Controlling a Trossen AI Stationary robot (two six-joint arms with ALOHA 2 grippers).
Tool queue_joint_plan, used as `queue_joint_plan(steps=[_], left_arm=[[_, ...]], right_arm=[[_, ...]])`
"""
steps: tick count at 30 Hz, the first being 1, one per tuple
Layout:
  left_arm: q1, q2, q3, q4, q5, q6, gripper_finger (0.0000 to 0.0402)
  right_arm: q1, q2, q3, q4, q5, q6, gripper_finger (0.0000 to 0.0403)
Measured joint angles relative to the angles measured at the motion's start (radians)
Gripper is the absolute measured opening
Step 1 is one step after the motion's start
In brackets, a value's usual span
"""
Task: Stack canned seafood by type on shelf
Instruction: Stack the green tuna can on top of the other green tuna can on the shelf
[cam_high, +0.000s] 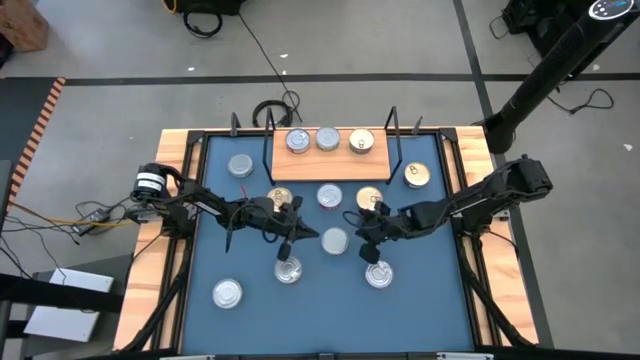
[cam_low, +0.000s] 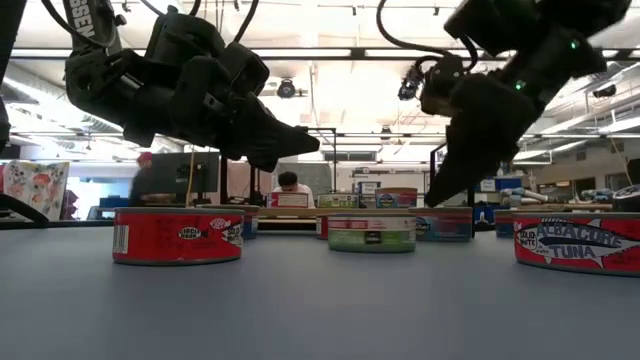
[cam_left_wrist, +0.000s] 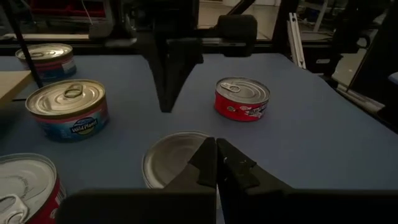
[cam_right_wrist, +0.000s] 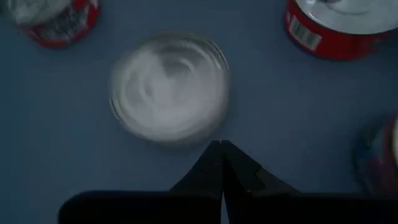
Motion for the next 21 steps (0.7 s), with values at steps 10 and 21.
queue_joint_plan(steps=[10,21], left_arm=[[0.001,0.006,0.000,-0.011,-0.026,-0.014,0.0003],[0.003,0.119,0.005,0.041,-0.047,-0.042,0.0003]], right_arm=[[-0.003,0.023,0.052,-0.232,0.086,0.109,0.0008],[-0.016,0.227,0.055,0.086,0.067,-0.029,0.0008]])
